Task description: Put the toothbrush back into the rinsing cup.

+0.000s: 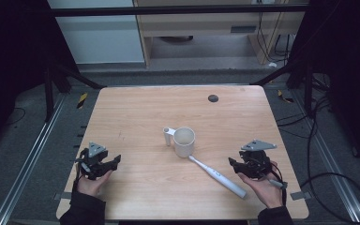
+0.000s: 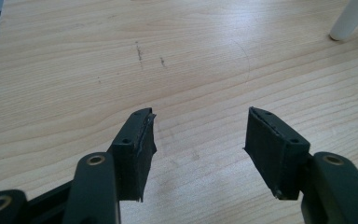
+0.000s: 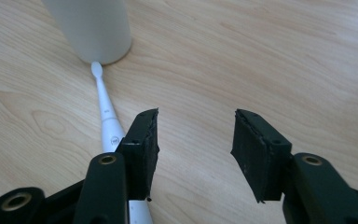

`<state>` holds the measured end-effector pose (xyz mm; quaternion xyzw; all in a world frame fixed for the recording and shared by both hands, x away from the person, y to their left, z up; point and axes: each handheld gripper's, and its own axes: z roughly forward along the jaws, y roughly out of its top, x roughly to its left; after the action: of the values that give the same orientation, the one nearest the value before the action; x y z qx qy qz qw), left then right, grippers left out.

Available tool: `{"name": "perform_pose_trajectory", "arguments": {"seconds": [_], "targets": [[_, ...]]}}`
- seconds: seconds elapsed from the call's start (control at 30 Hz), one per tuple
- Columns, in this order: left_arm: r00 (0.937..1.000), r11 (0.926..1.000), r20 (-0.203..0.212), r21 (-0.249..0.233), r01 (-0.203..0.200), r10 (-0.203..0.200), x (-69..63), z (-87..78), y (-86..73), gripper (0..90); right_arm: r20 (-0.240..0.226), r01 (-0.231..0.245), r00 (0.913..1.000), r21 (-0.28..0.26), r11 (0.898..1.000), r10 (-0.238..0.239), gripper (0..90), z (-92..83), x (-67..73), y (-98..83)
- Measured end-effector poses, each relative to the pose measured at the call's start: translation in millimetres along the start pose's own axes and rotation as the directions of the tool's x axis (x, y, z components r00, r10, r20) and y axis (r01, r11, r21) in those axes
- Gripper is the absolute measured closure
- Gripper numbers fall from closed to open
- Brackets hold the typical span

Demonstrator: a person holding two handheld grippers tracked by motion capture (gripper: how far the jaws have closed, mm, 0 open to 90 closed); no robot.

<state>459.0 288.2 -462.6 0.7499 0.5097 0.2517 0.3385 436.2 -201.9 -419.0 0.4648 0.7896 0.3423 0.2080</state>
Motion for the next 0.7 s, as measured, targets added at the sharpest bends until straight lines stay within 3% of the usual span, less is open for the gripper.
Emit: {"name": "perform_pose_trajectory", "arguments": {"seconds": [0.3,0.7], "targets": [[1.0000,1.0000,0.002,0.004,-0.003,0.003,-0.3,0.7,-0.2,41.0,-0.035,0.051,0.9981,0.026,0.998,-0.050,44.9,9.9,12.5,23.3],[0.9999,0.9999,0.006,0.007,-0.008,0.008,-1.1,1.3,-0.4,41.0,-0.092,0.132,0.9883,0.115,0.985,-0.122,44.4,22.7,28.7,42.9]]}}
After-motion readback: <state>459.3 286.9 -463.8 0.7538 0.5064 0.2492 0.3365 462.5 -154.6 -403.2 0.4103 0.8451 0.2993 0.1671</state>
